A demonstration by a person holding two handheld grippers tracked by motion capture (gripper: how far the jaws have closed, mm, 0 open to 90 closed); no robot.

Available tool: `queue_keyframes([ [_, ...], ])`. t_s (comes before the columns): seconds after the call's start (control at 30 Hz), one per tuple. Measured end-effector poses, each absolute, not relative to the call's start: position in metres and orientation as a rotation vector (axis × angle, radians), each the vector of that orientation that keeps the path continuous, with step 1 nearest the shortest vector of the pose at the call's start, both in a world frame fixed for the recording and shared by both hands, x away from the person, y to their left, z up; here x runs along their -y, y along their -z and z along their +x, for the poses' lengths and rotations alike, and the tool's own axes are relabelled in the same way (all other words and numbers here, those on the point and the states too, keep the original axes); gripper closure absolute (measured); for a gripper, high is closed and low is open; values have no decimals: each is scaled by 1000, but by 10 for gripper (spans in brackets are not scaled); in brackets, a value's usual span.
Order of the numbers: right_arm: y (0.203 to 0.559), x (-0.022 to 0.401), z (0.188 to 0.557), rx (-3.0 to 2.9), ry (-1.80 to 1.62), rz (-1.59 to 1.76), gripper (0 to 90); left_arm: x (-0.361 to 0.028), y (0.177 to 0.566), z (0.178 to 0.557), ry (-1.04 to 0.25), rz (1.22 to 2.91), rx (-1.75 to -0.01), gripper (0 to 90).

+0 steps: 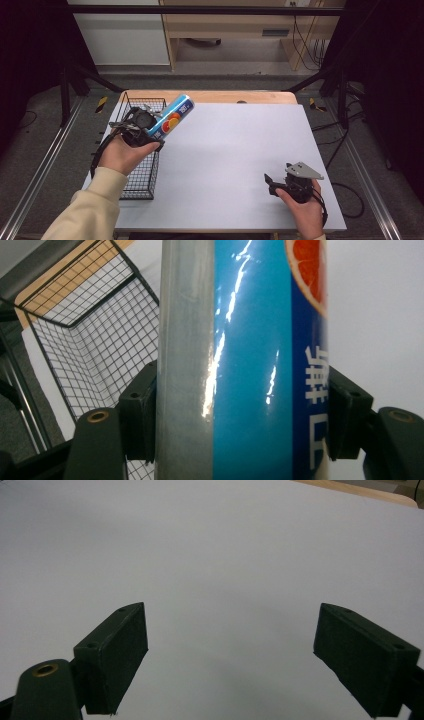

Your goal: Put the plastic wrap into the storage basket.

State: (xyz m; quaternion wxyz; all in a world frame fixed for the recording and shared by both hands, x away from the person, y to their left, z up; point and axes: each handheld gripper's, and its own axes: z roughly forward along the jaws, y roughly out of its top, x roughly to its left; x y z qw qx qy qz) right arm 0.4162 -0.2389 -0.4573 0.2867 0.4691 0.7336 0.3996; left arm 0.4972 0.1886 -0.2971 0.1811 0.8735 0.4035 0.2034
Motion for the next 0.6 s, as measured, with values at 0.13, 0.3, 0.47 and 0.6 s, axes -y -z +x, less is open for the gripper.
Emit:
queue_keyframes([
  [0.13, 458, 239, 416, -1961, -1065, 1255, 143, -196, 298, 496, -572, 2457, -1161, 319],
  [0.3, 457, 239, 416, -1959, -1067, 1255, 144, -206, 303, 496, -585, 2446, -1191, 319],
  [0.47, 457, 239, 416, -1958, -1066, 1256, 144, -212, 307, 495, -566, 2429, -1226, 319],
  [0.6, 458, 239, 416, -1960, -1066, 1257, 144, -218, 306, 495, -568, 2426, -1248, 319],
])
